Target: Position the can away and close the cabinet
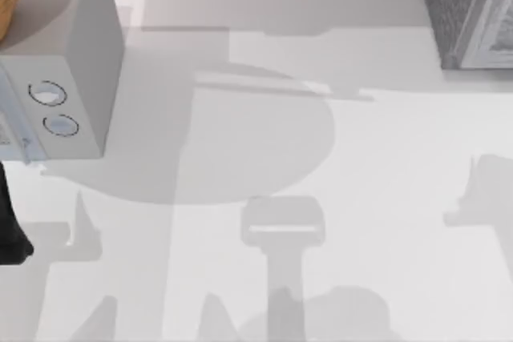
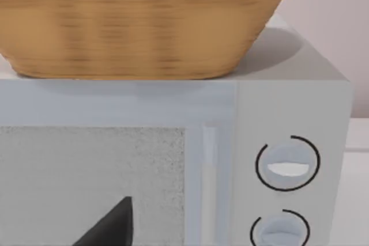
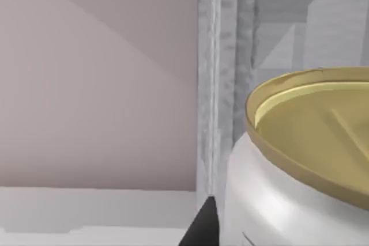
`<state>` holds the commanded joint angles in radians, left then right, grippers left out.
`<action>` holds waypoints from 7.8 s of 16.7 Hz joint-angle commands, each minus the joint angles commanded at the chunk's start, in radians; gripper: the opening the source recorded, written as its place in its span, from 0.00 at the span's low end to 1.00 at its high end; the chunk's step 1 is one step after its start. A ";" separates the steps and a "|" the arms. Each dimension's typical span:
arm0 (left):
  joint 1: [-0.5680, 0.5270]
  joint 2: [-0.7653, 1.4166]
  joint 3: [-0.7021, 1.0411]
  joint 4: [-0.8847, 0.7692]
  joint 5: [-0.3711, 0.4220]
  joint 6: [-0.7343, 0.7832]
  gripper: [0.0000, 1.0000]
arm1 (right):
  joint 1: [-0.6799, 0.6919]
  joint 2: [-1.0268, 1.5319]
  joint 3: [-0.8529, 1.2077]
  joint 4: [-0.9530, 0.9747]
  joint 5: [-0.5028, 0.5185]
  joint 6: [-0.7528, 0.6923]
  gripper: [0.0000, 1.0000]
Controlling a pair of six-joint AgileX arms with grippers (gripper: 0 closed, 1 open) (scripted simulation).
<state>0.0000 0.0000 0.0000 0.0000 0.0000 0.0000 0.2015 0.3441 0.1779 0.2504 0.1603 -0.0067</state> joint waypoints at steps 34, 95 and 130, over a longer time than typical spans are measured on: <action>0.000 0.000 0.000 0.000 0.000 0.000 1.00 | -0.117 0.254 0.601 -0.439 -0.072 0.017 0.00; 0.000 0.000 0.000 0.000 0.000 0.000 1.00 | -0.096 1.685 2.507 -0.909 -0.030 0.024 0.00; 0.000 0.000 0.000 0.000 0.000 0.000 1.00 | -0.116 1.692 2.569 -0.892 -0.031 0.013 1.00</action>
<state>0.0000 0.0000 0.0000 0.0000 0.0000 0.0000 0.0852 2.0360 2.7472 -0.6419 0.1297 0.0058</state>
